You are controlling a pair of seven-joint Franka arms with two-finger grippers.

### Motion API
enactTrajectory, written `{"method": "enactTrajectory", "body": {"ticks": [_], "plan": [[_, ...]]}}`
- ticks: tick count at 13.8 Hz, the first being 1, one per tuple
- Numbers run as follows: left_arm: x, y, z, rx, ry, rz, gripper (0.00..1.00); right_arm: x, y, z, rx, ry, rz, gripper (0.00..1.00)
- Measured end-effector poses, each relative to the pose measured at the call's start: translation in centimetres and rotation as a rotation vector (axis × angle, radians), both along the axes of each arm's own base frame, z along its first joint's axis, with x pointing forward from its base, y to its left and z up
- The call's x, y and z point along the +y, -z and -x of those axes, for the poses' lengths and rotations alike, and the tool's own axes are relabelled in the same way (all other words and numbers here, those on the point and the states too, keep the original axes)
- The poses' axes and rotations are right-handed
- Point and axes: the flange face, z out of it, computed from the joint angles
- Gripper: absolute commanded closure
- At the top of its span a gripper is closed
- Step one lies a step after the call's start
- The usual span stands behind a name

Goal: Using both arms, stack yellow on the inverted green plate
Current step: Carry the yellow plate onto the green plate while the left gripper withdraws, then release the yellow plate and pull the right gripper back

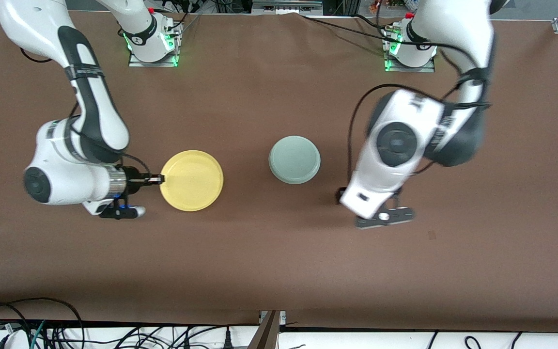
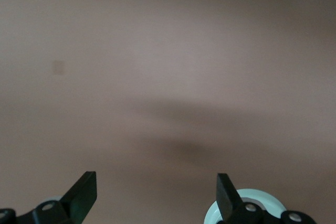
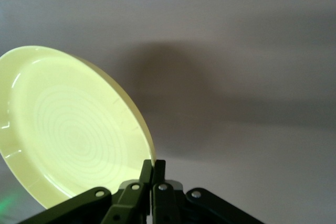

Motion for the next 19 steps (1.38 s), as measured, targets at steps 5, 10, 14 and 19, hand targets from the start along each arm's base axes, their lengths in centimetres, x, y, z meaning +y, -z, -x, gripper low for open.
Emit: {"method": "enactTrajectory", "body": {"ticks": [5, 10, 14, 19], "plan": [[8.1, -9.5, 3.3, 0.105, 0.047, 0.007, 0.0, 13.0, 1.3, 7.1, -0.04, 0.135, -0.017, 1.0], [19.7, -15.9, 8.1, 0.114, 0.144, 0.042, 0.0, 22.5, 4.4, 15.3, -0.074, 0.168, 0.007, 1.0], [24.5, -15.6, 12.3, 0.072, 0.148, 0.057, 0.0, 24.6, 5.3, 17.2, -0.098, 0.176, 0.002, 1.0], [25.5, -12.0, 14.9, 0.054, 0.137, 0.06, 0.0, 26.9, 9.1, 18.8, -0.138, 0.178, -0.019, 1.0]]}}
